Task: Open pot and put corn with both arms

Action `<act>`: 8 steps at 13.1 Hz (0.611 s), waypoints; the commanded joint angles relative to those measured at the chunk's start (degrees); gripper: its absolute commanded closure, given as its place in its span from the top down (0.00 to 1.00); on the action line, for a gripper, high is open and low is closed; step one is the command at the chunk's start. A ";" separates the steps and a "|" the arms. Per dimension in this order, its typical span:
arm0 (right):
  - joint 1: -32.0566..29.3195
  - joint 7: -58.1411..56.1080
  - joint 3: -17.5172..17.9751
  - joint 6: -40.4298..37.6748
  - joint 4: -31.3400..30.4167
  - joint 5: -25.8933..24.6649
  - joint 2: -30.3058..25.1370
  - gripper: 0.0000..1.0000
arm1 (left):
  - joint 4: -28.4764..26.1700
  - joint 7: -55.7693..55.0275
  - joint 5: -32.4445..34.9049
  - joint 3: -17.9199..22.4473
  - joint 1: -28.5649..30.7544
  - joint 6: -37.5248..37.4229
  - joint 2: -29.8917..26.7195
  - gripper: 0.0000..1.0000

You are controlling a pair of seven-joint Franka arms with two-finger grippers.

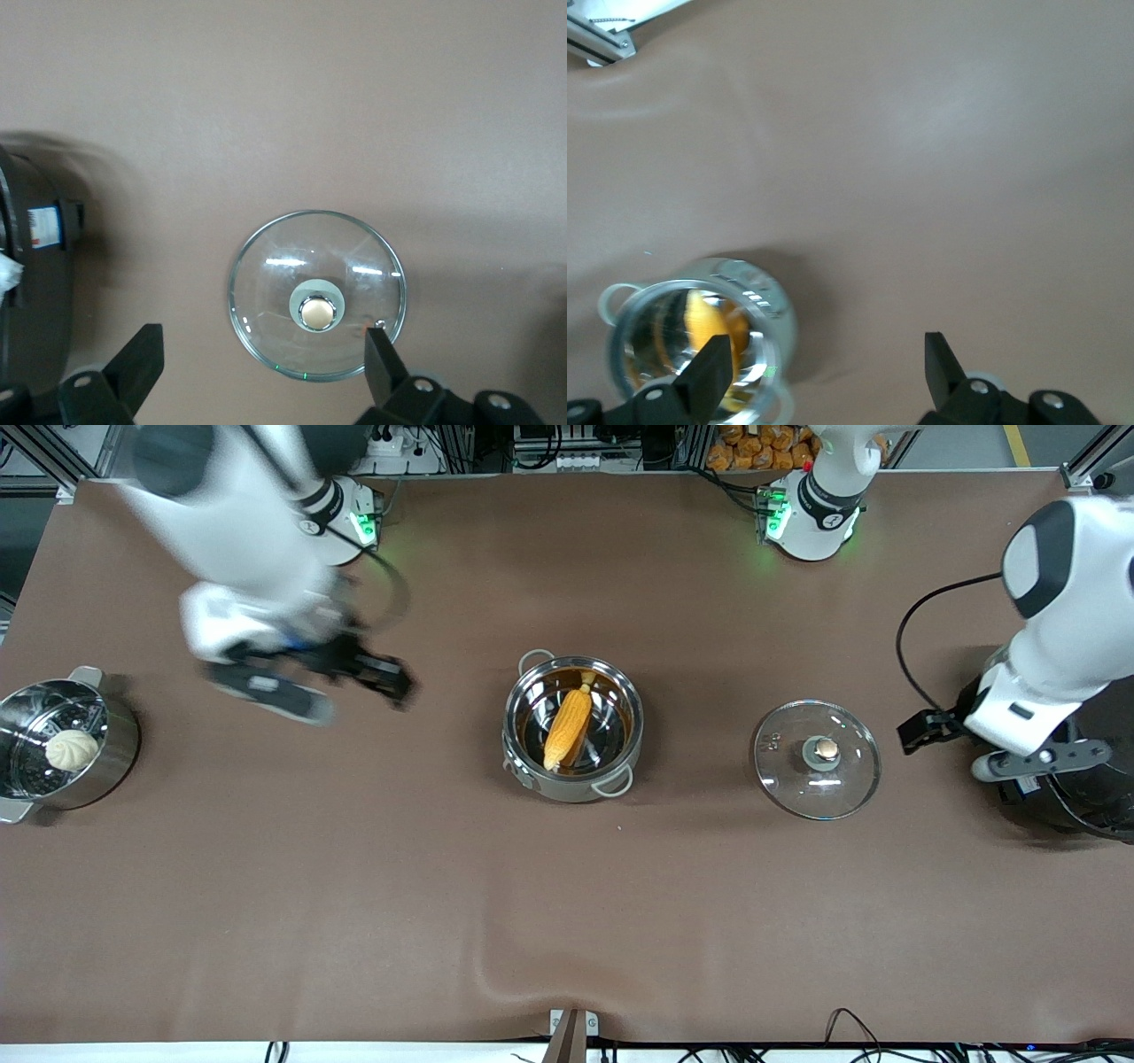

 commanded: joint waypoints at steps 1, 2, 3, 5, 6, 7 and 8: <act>-9.68 -16.09 1.00 -1.92 -3.63 0.85 -4.79 1.00 | 3.66 1.09 -0.19 -0.77 0.08 -5.76 -1.00 1.00; -12.67 -20.50 1.00 -1.93 -5.46 0.76 -6.55 1.00 | 3.93 1.01 -0.19 -0.94 -0.01 -6.13 -1.26 1.00; -15.14 -24.28 0.83 -1.40 -7.13 -0.20 -8.13 1.00 | 4.63 1.09 -0.19 -1.64 -0.01 -7.17 -1.87 1.00; -18.32 -33.42 -1.53 0.17 -9.25 -0.29 -10.16 1.00 | 7.35 1.01 -0.28 -2.95 -0.01 -11.73 -1.97 1.00; -17.98 -37.99 -4.68 1.92 -10.57 -0.21 -10.95 1.00 | 8.67 0.83 -0.28 -3.57 -0.01 -12.89 -1.97 1.00; -17.80 -41.08 -6.37 3.16 -12.93 -0.12 -12.35 1.00 | 10.08 1.00 -0.28 -4.01 -0.01 -14.20 -1.97 1.00; -18.15 -42.24 -6.56 4.65 -14.52 -0.21 -13.15 1.00 | 10.26 1.18 -0.45 -4.19 0.16 -15.09 -2.05 1.00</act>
